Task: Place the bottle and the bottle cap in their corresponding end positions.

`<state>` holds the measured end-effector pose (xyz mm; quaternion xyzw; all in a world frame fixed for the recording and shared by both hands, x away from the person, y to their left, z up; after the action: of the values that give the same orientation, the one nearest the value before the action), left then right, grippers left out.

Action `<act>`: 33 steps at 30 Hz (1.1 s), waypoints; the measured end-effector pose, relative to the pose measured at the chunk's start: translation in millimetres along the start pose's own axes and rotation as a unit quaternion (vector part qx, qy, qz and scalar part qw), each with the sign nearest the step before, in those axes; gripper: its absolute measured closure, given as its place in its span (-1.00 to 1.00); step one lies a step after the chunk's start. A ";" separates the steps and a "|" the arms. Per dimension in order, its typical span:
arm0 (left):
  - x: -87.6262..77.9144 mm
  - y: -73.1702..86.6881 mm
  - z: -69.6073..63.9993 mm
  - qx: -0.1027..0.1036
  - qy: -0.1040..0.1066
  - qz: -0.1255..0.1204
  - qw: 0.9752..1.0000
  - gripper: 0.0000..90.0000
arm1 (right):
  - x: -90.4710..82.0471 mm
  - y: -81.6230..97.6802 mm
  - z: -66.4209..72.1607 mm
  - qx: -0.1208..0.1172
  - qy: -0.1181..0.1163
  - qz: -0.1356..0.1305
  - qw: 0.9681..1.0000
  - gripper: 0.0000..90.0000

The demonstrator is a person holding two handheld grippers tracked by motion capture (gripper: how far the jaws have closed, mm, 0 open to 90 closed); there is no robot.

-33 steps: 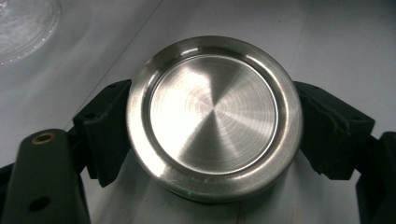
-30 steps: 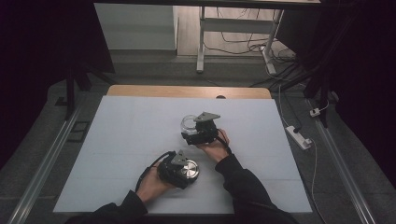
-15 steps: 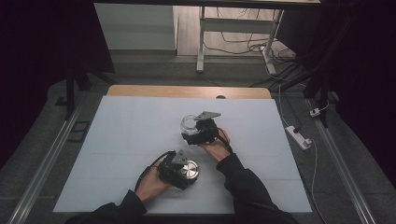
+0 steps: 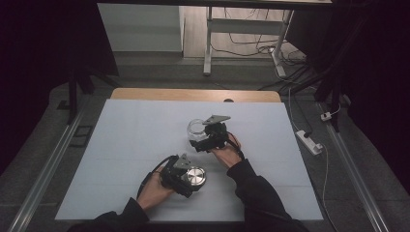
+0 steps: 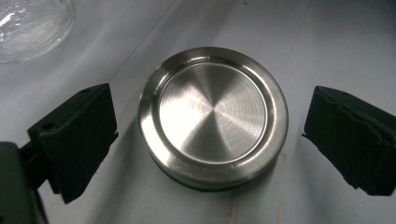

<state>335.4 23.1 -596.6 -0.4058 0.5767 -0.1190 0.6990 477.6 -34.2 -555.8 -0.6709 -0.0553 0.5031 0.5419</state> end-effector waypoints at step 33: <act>-52.9 16.5 17.7 -0.054 0.033 -0.054 0.997 -1.00 | -37.8 22.5 12.7 -0.010 -0.015 -0.004 1.000 -1.00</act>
<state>330.2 74.9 -570.6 -0.4694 0.5824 -0.1391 0.6489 439.3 -58.2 -549.0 -0.6686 -0.0707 0.5103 0.5362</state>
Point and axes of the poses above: each handheld gripper's, and its own axes: x roughly forward along the jaws, y roughly out of its underside, z roughly to its left, the point moved 9 cm from there along x, roughly forward along the jaws, and after that the axes turned 6 degrees about x, right-handed, at the moved point
